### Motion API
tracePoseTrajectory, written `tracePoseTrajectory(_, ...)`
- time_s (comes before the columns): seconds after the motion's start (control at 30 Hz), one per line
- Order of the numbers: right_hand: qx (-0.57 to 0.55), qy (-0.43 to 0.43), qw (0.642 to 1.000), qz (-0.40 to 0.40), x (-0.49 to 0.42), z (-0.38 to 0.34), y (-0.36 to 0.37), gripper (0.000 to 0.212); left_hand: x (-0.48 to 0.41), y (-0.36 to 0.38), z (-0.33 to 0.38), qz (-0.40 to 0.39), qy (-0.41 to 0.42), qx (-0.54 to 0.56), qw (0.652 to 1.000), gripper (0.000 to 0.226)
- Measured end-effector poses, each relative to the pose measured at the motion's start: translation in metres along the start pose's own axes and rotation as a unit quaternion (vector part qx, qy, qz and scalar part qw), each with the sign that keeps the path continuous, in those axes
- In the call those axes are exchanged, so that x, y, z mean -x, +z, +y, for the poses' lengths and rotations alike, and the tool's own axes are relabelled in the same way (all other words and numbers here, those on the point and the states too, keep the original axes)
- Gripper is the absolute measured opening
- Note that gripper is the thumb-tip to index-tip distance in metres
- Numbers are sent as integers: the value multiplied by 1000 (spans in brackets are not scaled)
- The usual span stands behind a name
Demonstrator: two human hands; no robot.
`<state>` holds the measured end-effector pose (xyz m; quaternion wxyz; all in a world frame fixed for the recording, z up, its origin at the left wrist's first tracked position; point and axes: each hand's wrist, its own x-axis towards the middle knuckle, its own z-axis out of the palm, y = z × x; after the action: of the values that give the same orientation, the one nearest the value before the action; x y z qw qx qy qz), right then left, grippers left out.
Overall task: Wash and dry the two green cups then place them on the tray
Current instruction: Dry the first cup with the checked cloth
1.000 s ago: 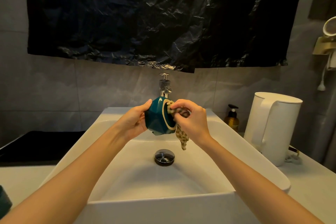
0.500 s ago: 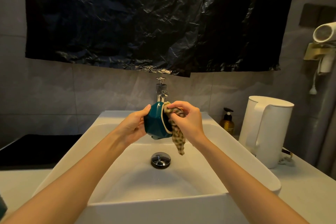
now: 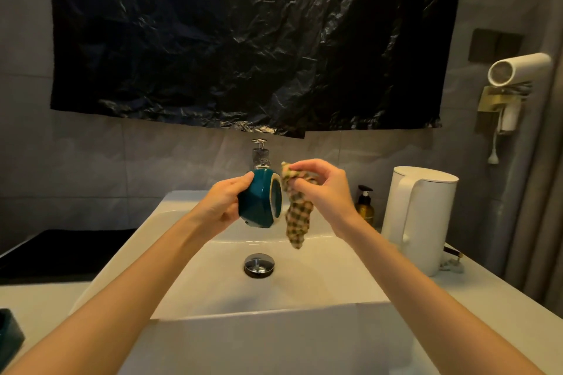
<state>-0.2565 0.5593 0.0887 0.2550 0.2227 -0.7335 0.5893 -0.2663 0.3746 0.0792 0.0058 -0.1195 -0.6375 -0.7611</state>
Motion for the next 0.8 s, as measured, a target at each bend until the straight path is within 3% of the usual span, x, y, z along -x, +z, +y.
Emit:
tracePoseTrajectory(0.13,136,-61,986,79,10,-20,-48,13,17,20,5,-16,40,-133,990,21)
tracePoseTrajectory(0.23,282,-57,954,82,21,-15,-91,13,28,36,6,-27,68,-215,974,22)
tracePoseTrajectory(0.33,377,20,923,74,37,8,-130,22,41,53,5,-39,87,-267,959,17)
tracePoseTrajectory(0.57,444,224,867,36,93,67,-187,15,66,82,-6,-73,116,-361,923,12)
tracePoseTrajectory(0.7,454,296,840,-33,124,92,-195,12,77,94,-14,-78,129,-400,904,13)
tracePoseTrajectory(0.8,474,320,819,-41,135,96,-194,29,83,99,-16,-81,120,-402,904,14)
